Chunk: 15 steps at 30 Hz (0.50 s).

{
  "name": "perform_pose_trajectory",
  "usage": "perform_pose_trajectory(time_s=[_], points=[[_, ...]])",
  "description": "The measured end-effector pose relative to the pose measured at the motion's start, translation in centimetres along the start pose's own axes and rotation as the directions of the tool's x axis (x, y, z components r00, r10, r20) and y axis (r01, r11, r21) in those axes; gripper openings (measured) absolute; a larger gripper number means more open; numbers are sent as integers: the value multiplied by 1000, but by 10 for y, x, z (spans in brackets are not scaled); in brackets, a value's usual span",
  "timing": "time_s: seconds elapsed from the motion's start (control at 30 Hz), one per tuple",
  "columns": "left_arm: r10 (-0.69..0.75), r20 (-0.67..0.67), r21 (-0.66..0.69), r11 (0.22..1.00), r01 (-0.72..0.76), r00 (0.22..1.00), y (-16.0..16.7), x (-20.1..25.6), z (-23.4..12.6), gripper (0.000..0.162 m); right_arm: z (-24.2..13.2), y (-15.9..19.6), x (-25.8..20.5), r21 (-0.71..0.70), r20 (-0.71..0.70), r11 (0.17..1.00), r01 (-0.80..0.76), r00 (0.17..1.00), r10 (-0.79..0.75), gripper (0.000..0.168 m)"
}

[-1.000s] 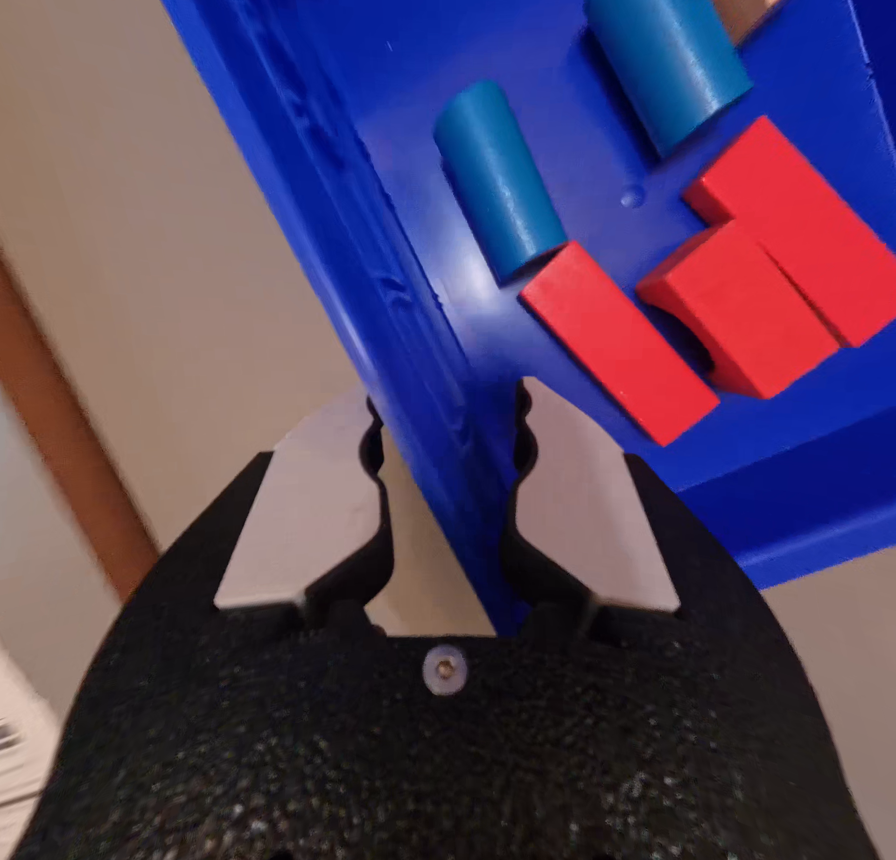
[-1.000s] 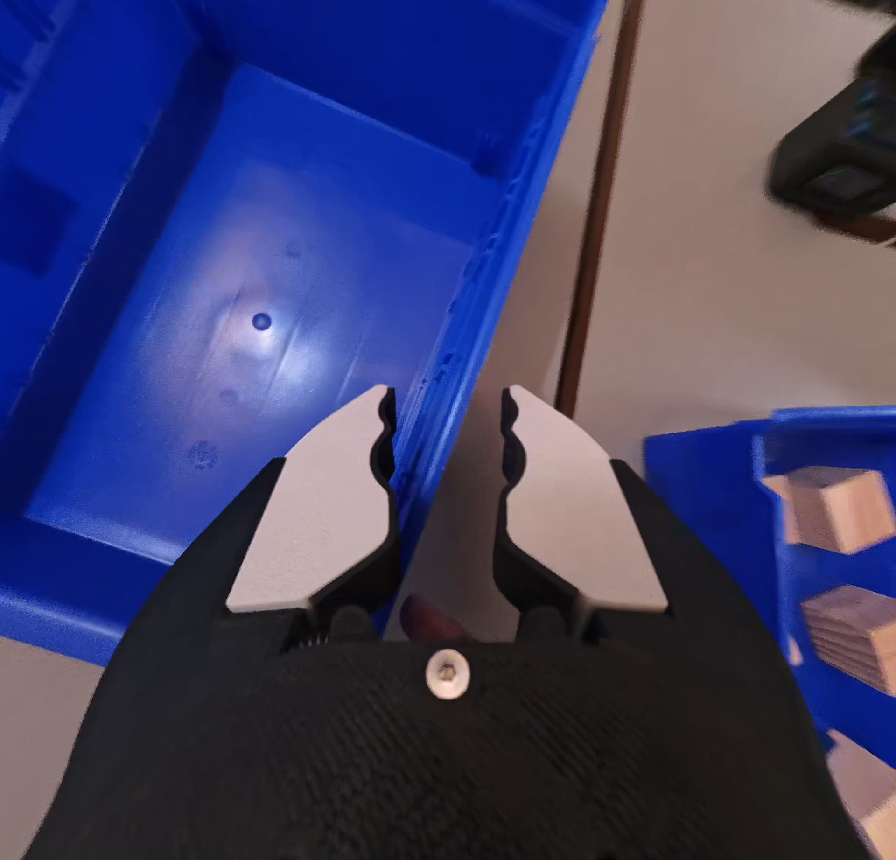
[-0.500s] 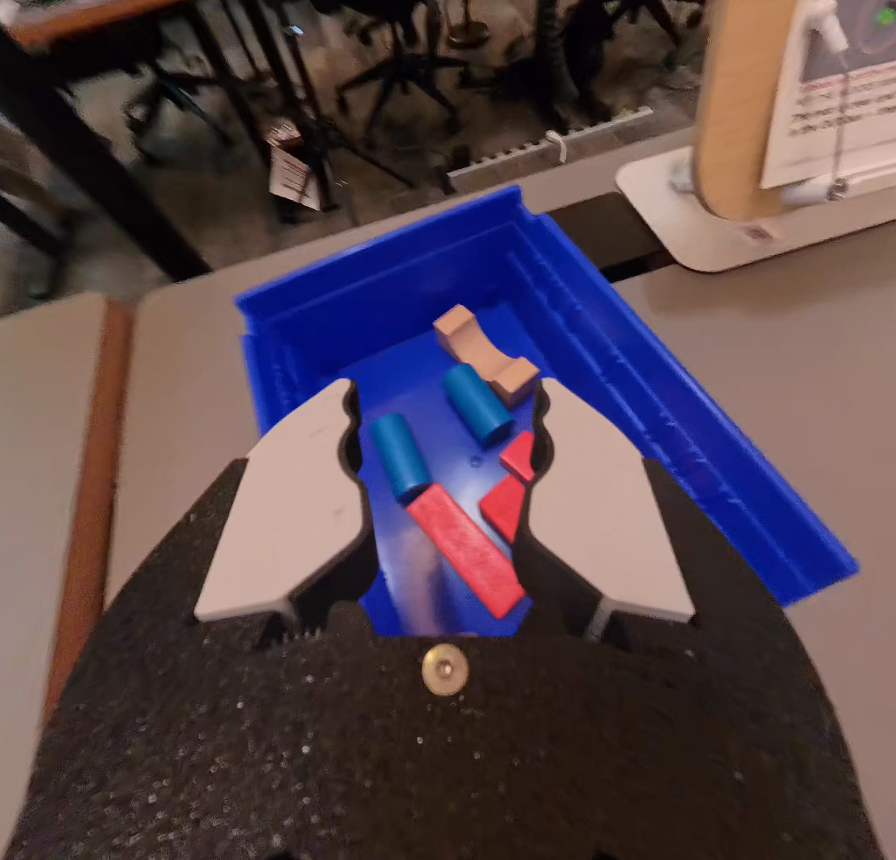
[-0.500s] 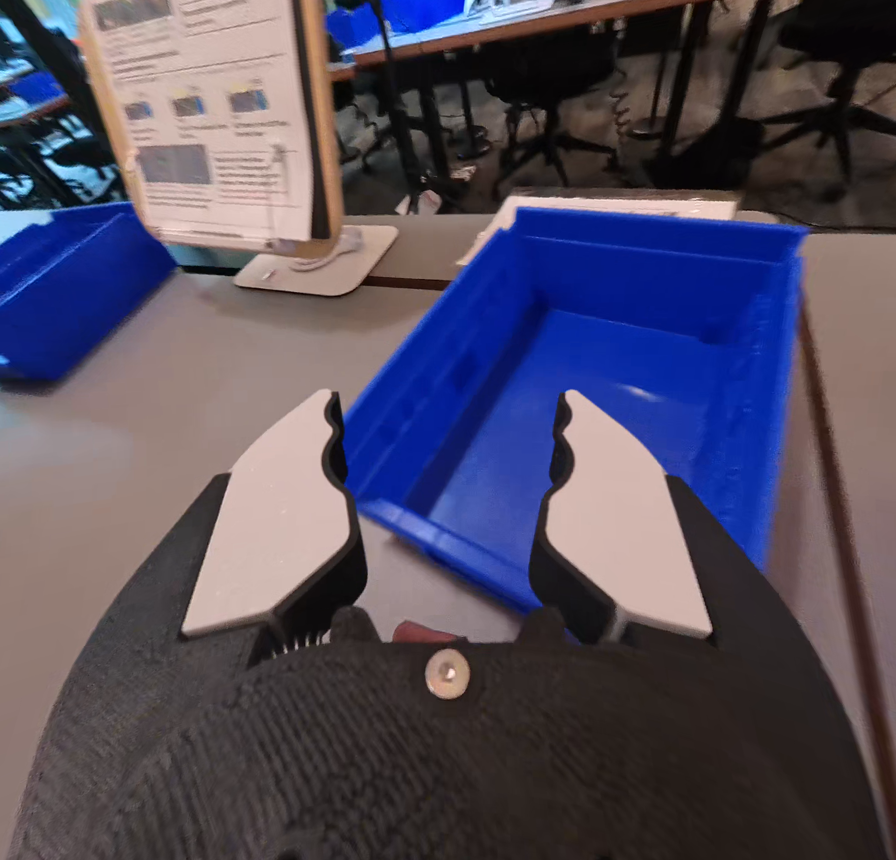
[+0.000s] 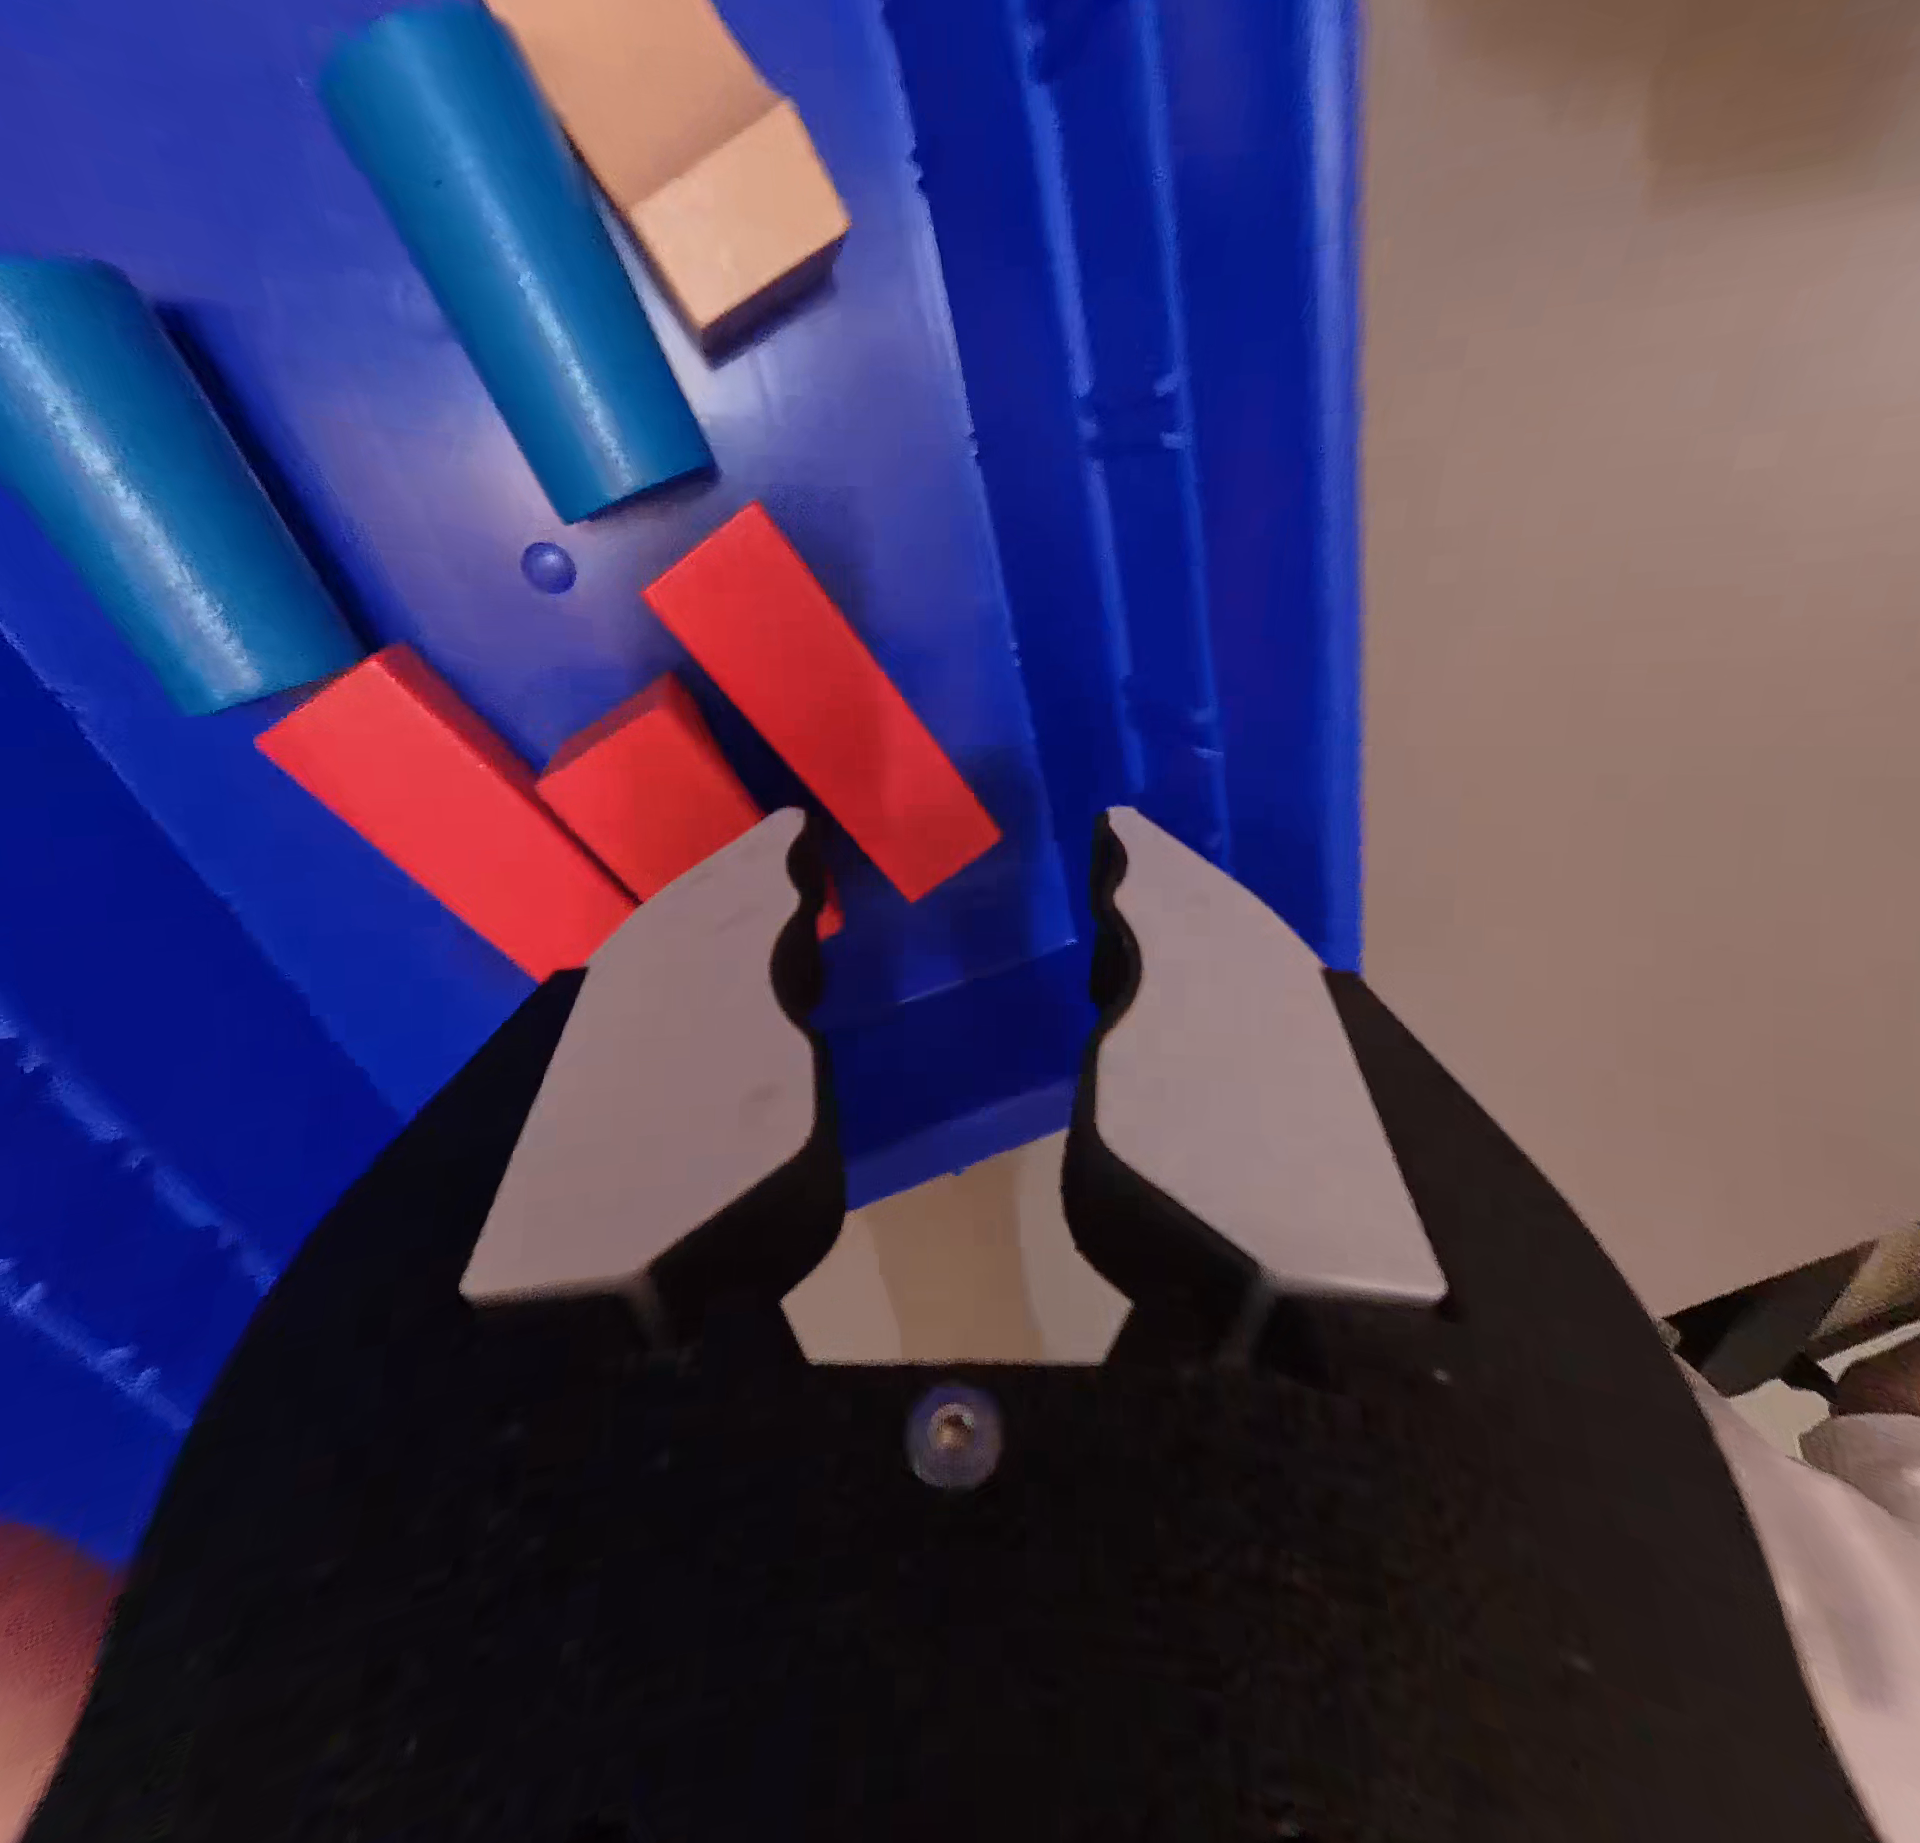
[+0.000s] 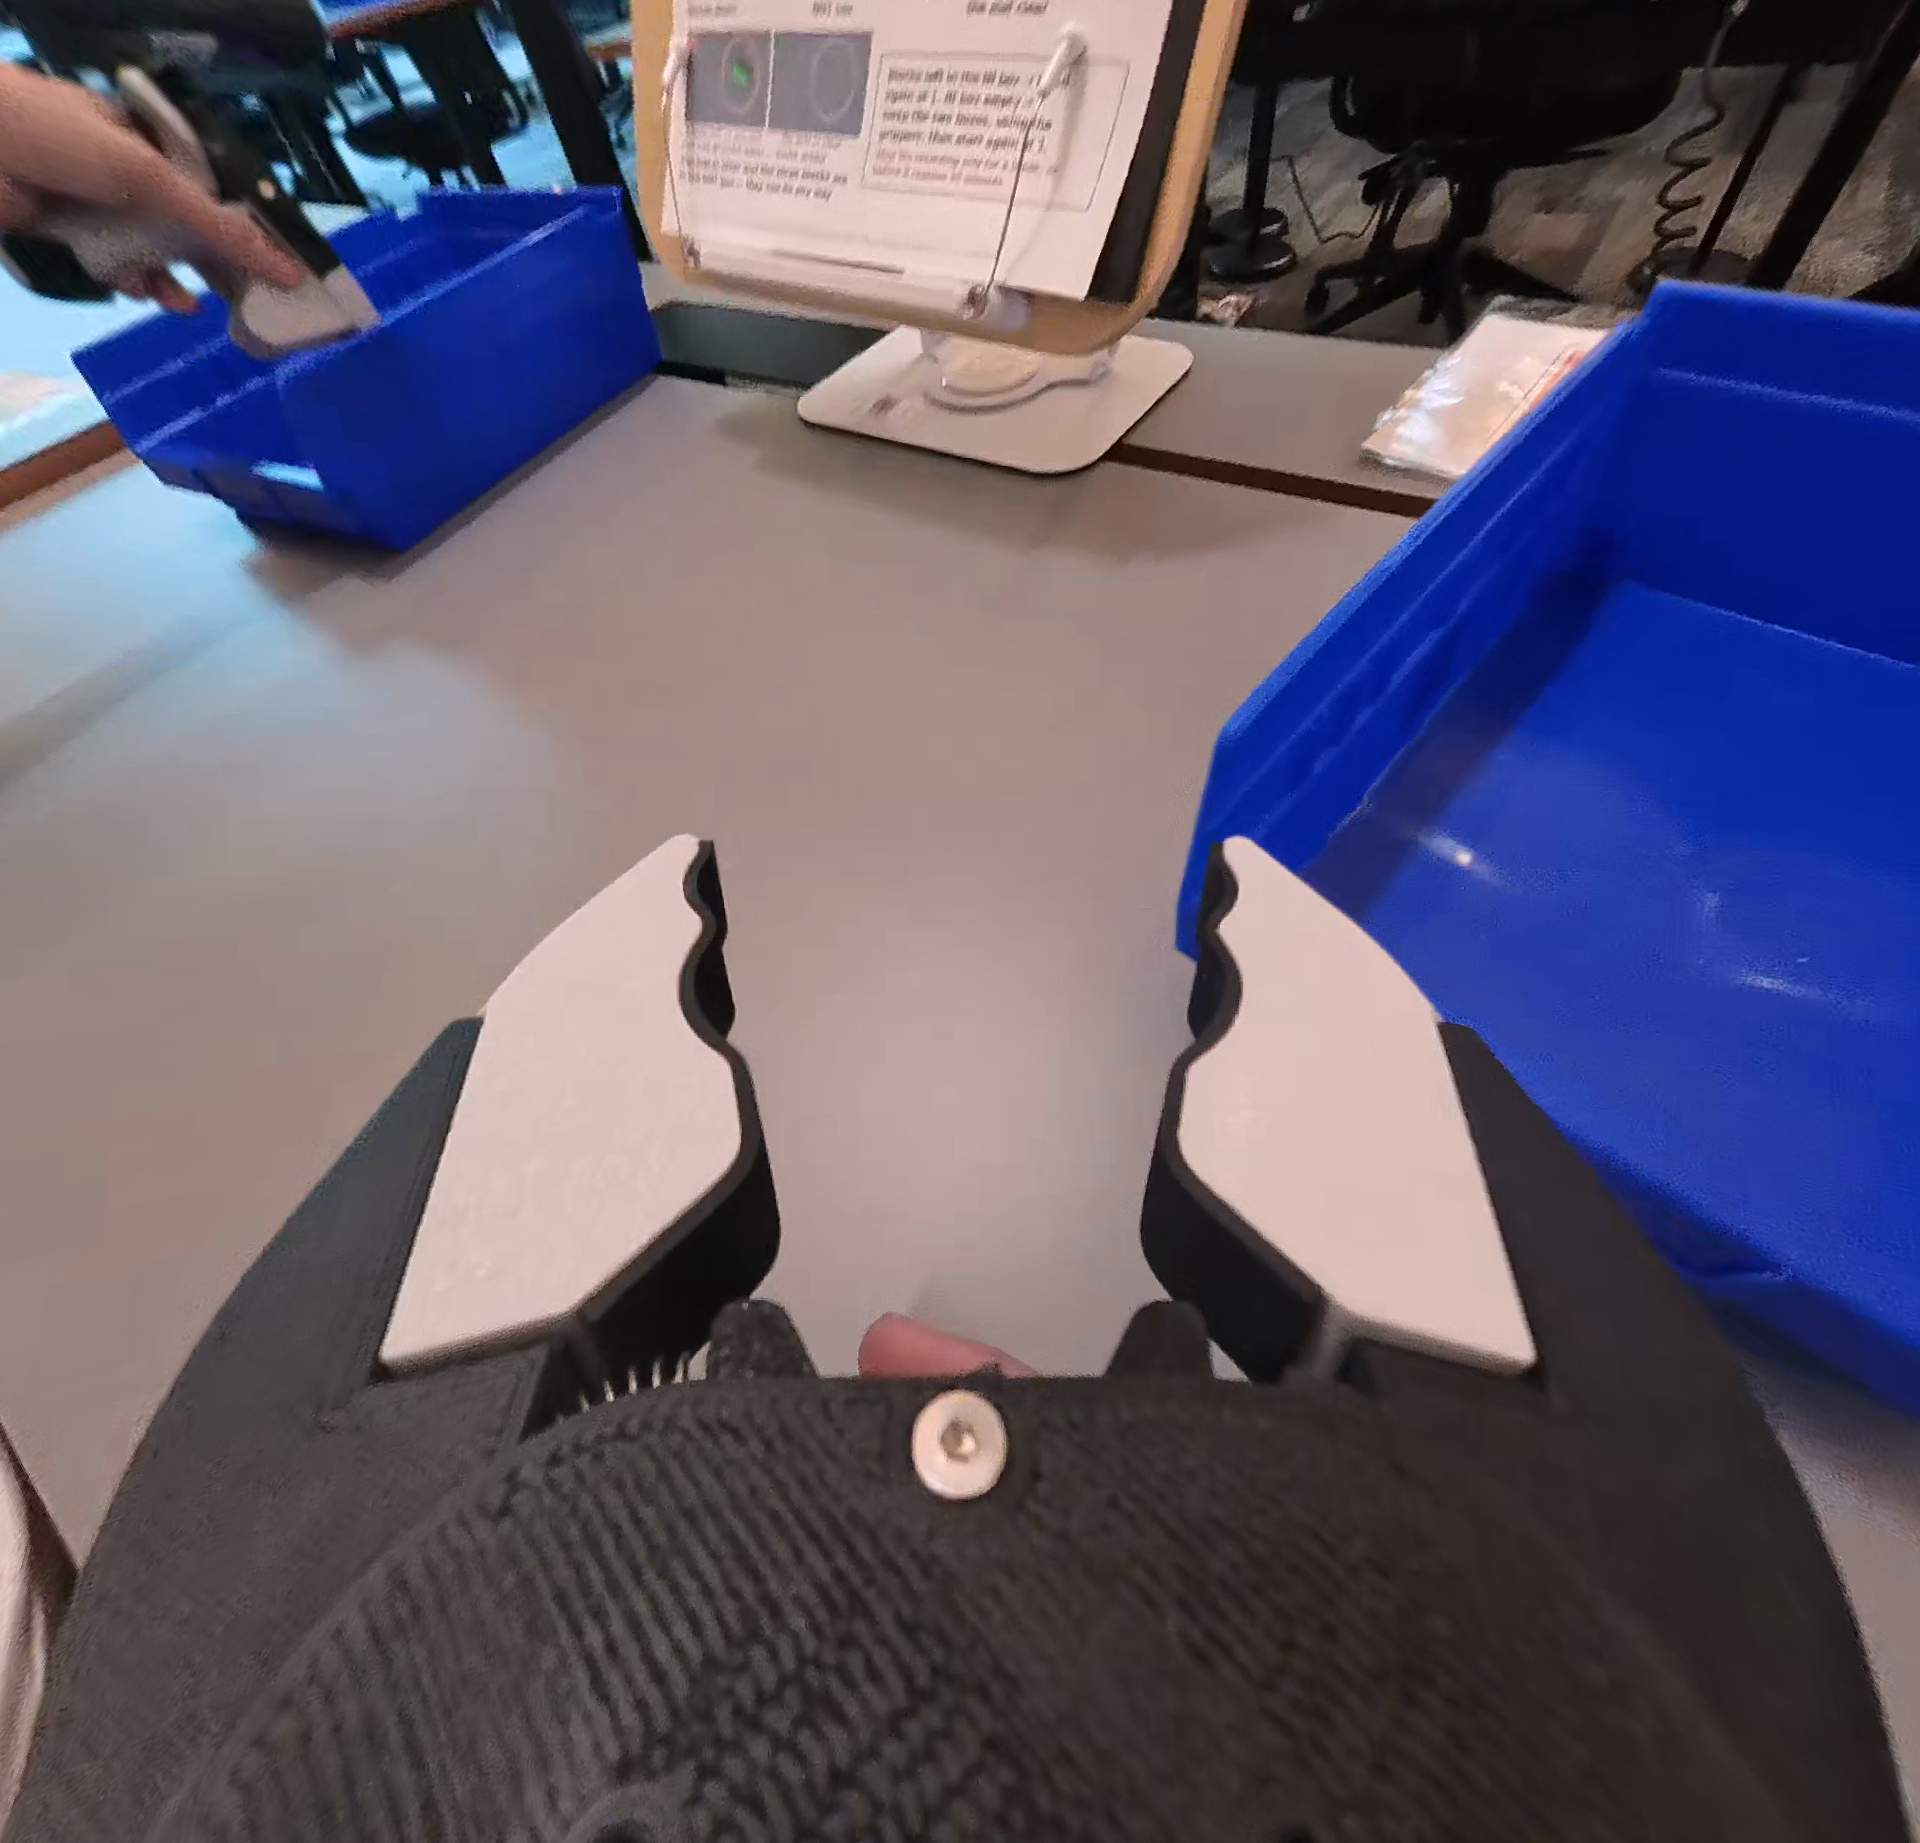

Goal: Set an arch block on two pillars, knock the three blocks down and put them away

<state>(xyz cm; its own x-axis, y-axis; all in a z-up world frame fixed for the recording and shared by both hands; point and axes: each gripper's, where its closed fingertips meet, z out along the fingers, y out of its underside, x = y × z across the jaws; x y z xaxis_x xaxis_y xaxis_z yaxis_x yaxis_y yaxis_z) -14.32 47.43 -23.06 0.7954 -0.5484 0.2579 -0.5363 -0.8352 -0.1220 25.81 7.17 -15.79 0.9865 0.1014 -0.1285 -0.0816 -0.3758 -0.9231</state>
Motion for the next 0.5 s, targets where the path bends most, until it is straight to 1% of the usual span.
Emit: perform_pose_trajectory(time_s=[0.13, 0.17, 0.37, 0.43, 0.47, 0.5], points=[[-64, 55, -94, 993, 69, 996, 7, -9, 21, 53, 0, 15, -11, -42, -8, 998, 55, 998, -55, 88], [-76, 70, -101, 991, 82, 995, 7, -12, 24, 50, 0, 17, -14, -42, 0, 997, 62, 998, -62, 88], [-162, 94, -125, 977, 174, 982, 4, -14, 41, 52, -2, 32, -28, -58, 40, 997, 52, 998, -49, 88], [-178, 102, -148, 970, 191, 979, 7, -14, 50, 48, -2, 34, -30, -56, 45, 997, 44, 998, -41, 87], [-176, 118, -154, 969, 193, 977, 8, -16, 52, 40, -2, 35, -31, -60, 44, 997, 40, 998, -38, 87], [-164, 135, -146, 972, 183, 977, 6, -18, 53, 36, -2, 37, -32, -64, 45, 997, 37, 998, -35, 87]])
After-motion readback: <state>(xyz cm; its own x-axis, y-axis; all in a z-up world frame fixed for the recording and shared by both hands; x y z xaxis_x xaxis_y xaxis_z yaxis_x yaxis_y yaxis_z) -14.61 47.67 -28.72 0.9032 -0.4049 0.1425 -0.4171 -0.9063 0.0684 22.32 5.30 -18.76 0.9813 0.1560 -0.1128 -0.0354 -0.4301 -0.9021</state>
